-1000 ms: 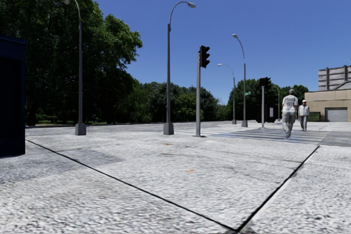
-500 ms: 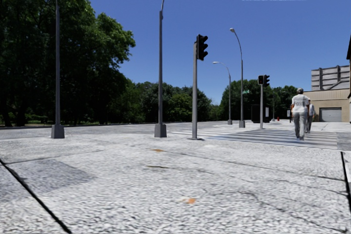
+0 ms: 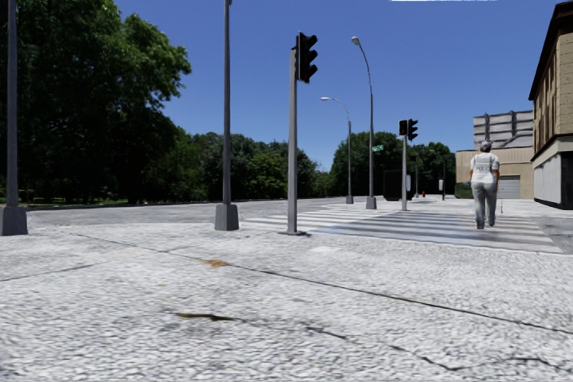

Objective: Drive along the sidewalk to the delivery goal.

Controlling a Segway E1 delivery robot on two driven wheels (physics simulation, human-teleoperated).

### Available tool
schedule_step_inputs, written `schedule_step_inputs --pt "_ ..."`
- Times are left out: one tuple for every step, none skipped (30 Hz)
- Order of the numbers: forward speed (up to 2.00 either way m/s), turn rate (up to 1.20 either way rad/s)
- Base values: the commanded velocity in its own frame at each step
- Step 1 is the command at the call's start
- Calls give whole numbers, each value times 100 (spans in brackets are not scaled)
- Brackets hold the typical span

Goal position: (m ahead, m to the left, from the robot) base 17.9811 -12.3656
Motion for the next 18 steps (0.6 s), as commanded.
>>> schedule_step_inputs --pt "200 -31" --pt "200 -31" --pt "200 -31" --pt "200 -32" --pt "200 -32" --pt "200 -33" --pt "200 -33" --pt "200 -33" --pt "200 -33" --pt "200 -33" --pt "200 -33" --pt "200 -33" --pt "200 -33" --pt "200 -33" --pt "200 -33" --pt "200 -33" --pt "200 -33" --pt "200 -33"
